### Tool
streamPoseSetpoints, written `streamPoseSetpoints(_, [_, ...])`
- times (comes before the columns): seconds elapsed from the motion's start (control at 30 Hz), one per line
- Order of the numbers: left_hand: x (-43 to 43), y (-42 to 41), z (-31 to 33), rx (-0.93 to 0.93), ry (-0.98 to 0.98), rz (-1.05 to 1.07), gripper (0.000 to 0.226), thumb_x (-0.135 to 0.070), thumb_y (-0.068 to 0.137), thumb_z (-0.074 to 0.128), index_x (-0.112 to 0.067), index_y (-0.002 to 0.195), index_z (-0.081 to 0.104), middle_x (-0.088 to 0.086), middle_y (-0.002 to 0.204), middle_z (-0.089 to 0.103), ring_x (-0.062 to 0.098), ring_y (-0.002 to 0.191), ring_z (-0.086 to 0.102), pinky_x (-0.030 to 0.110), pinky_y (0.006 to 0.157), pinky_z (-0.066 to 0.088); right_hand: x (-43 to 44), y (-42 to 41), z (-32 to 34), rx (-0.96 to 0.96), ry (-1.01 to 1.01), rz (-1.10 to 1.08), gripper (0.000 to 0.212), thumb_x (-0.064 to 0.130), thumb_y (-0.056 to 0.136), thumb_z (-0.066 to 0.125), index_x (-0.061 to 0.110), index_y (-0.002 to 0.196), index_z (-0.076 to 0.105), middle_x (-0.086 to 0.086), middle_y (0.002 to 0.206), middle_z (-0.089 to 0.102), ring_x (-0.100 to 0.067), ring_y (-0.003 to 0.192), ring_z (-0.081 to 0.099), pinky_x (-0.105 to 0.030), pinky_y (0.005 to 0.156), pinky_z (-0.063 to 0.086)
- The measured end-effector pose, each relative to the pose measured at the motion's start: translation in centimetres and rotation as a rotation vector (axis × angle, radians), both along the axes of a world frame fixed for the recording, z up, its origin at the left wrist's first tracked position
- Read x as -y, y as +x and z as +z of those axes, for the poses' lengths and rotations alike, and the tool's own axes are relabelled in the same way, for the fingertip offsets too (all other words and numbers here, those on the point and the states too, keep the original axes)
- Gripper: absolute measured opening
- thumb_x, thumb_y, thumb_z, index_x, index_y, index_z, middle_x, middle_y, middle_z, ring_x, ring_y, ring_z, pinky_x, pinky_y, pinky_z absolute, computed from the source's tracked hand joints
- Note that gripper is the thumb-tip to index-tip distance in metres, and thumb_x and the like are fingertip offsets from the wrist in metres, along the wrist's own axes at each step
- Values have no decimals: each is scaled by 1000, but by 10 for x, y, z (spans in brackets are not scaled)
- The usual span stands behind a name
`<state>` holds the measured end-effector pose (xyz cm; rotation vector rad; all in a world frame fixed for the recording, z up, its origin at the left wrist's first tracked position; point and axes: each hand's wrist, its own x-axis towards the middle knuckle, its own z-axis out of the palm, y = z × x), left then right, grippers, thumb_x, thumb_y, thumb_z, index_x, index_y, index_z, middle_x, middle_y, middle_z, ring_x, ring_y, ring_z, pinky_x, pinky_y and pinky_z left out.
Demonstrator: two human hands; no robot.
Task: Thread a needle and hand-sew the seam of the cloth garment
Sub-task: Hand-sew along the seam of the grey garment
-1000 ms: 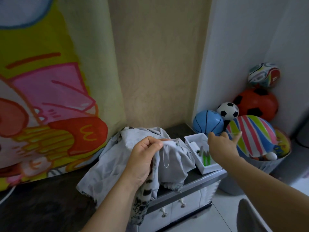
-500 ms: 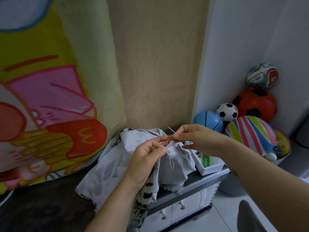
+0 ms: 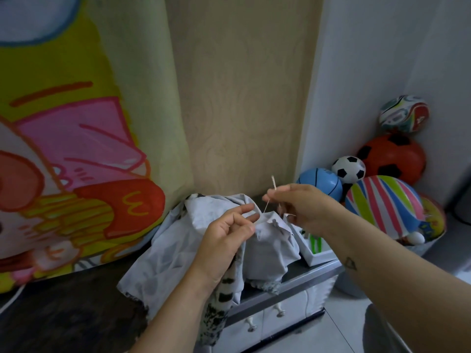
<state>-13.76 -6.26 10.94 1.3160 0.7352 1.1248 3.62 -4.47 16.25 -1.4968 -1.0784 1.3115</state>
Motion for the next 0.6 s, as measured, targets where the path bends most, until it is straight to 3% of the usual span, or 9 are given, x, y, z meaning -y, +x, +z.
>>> streamPoseSetpoints(0.07, [-1,-1,-2,-29,-6,27,16,-21,71,65,-24,56,65,-13,115,66,7,107,64,24,92,42,-2,3,2,-141,-23,-107,11,13,90,60,11,80,64,0,76,67,-6,54,50,-19,51,28])
streamPoseSetpoints(0.13, [-3,-1,-2,-70,0,76,10,-30,65,68,-25,56,66,-16,101,69,0,99,63,20,88,40,-3,6,3,-149,-12,-177,5,14,90,60,11,86,60,4,74,68,-4,54,56,-18,49,27])
streamPoseSetpoints(0.23, [-5,-1,-4,-114,7,117,10,-29,68,65,-29,58,67,-13,79,69,0,84,61,17,82,42,-5,10,0,-139,-9,-265,9,14,90,60,9,98,59,3,80,69,-2,52,59,-18,49,28])
streamPoseSetpoints(0.33, [-6,0,-4,-146,7,112,10,-30,69,64,-29,59,67,-11,67,63,5,73,56,22,78,44,-5,8,0,-373,-79,-319,4,10,92,56,6,94,58,0,82,66,-3,49,61,-13,44,29])
streamPoseSetpoints(0.4, [-5,0,-3,-151,-1,117,10,-31,69,64,-29,59,67,-8,67,62,8,73,54,23,77,44,-2,6,-1,-507,-97,-332,6,6,93,53,7,87,55,-3,84,64,-11,63,66,-12,43,33])
streamPoseSetpoints(0.5, [-4,0,-3,-161,0,119,13,-42,63,66,-30,61,67,-6,68,63,11,74,54,23,75,44,1,4,-5,-365,-23,-238,5,8,92,57,5,88,56,-7,88,67,-18,76,69,-17,49,41])
streamPoseSetpoints(0.6, [-5,-4,-4,-178,-27,125,16,-28,78,69,-29,63,69,-8,69,64,11,75,55,27,77,44,4,12,-3,55,79,-156,11,19,88,64,8,88,62,-4,89,72,-12,74,68,-18,57,43])
